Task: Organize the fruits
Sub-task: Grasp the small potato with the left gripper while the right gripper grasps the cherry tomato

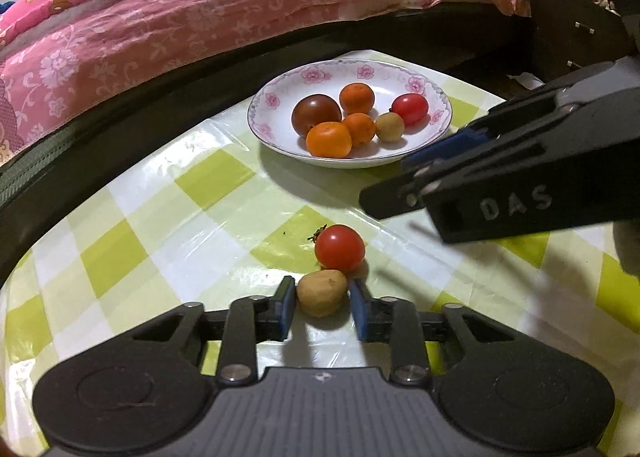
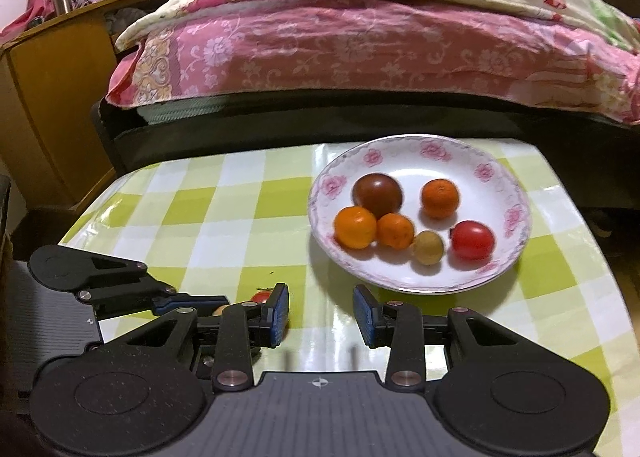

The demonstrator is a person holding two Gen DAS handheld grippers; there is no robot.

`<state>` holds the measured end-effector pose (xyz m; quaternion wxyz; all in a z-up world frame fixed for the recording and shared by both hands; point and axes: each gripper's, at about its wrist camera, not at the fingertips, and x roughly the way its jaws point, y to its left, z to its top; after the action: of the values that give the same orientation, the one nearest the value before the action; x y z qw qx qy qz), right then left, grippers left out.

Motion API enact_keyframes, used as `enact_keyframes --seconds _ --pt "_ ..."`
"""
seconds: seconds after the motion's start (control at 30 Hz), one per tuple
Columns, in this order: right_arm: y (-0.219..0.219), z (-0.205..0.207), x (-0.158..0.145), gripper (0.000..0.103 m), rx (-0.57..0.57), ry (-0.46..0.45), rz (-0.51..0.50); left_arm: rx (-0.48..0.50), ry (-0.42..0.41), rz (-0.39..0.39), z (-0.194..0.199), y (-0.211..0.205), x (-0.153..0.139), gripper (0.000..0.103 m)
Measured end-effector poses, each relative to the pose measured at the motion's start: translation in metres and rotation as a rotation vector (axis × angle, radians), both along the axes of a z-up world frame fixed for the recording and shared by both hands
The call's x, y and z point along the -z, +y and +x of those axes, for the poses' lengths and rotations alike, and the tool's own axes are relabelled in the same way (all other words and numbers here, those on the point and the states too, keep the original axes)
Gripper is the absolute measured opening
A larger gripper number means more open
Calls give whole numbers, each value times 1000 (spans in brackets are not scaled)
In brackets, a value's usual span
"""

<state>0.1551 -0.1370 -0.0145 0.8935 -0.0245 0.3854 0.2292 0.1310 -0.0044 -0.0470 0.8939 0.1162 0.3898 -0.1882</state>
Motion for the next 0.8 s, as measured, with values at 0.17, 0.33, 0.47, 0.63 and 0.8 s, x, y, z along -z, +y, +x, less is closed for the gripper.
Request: enact_keyframes --seconds 0.17,0.33,0.47,0.63,0.8 --pt "9 1 5 33 -34 23 5 -17 9 -8 -1 11 -3 36" --pt "19 3 11 35 -75 51 35 -26 13 -9 -6 20 -6 36" --pt "30 10 20 35 -90 62 28 -29 15 16 -8 22 -2 36" --pt "33 14 29 30 -94 76 14 -25 9 12 -7 22 0 36" --pt "29 13 28 22 -92 68 5 -24 6 16 -7 22 0 36"
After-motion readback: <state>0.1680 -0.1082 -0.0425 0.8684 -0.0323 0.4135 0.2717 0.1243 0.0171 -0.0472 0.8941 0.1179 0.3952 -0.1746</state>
